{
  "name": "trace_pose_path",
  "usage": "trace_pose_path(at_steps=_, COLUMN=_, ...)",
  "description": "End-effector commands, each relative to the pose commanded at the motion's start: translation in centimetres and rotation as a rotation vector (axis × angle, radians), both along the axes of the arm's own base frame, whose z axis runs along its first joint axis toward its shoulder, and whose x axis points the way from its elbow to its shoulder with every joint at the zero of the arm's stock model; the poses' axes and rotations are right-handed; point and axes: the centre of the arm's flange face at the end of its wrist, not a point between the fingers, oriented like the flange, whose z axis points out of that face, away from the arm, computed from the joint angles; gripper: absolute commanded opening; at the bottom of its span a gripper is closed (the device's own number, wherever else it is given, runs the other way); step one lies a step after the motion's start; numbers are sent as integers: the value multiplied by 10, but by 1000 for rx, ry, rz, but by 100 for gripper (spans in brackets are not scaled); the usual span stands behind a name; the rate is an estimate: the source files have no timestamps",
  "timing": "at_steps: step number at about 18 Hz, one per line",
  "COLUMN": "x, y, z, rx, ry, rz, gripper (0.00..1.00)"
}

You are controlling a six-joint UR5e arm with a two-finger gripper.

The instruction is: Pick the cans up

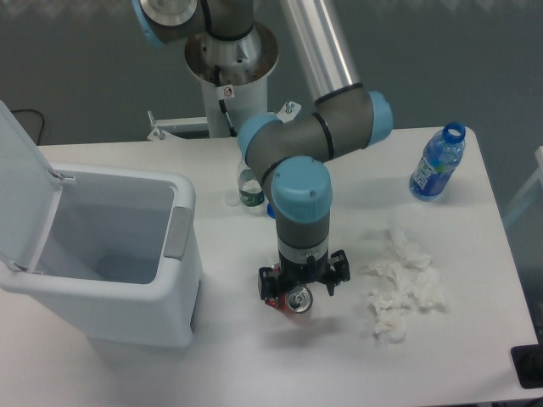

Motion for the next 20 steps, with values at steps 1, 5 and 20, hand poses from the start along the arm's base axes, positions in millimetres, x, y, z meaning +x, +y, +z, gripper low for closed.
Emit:
trace_pose_path(at_steps=1, x=-1, y=1, z=0, rx=2, ry=0, rz=8, gripper=100)
trace_pose_path(at_steps=5, x=-1, y=0, z=-9, rx=-3, ry=-12, rz=10, gripper=100)
trace_pose_path(at_steps=20, x=4, y=-3, z=-25, rx=-31, ry=-32, rz=4, gripper=100)
